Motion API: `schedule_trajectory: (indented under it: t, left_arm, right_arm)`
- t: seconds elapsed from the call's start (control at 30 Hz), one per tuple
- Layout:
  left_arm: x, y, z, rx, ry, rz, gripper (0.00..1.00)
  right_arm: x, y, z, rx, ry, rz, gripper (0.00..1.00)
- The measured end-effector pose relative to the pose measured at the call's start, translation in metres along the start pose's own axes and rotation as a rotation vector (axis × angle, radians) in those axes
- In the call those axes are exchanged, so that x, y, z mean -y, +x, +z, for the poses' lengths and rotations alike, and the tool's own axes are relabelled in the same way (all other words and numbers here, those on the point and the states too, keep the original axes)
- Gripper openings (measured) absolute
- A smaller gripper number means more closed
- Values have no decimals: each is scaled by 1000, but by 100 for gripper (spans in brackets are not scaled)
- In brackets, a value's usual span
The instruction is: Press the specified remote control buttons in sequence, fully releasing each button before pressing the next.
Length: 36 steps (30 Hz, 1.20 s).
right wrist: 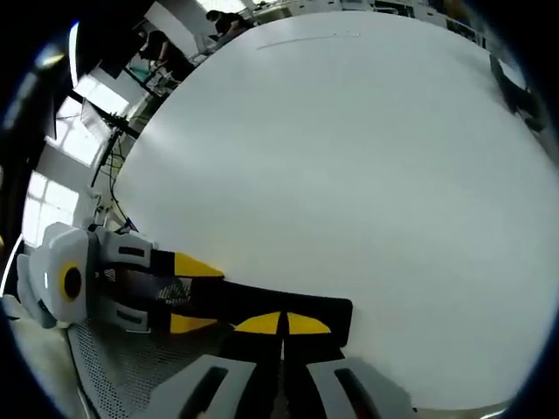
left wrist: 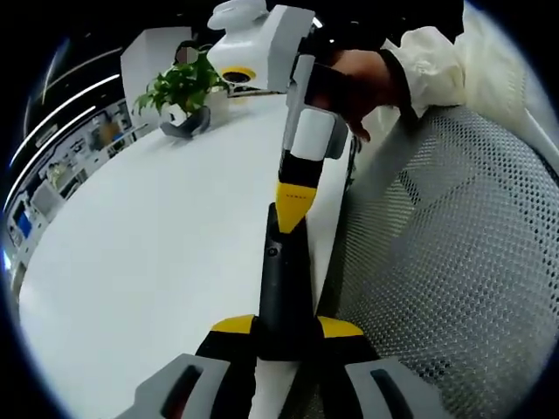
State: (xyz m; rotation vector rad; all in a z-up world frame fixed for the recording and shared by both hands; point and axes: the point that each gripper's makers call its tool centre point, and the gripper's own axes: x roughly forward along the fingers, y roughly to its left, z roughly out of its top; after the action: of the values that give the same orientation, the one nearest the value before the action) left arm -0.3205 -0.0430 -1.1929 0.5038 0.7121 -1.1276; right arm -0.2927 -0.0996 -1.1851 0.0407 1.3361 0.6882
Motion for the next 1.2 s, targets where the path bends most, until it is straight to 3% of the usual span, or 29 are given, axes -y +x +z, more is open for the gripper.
schedule_trajectory:
  t: [0.53,1.03,1.2]
  left_arm:
    - [-3,-1,1,3,-126,-19,25]
    - [-1,-2,0,-9,-97,-26,24]
    - [2,0,3,-6,-100,-38,24]
  right_arm:
    - [1,1,1,23,44,22,0]
    - [-2,0,1,13,38,29,0]
    - [-18,-4,12,78,3,98,0]
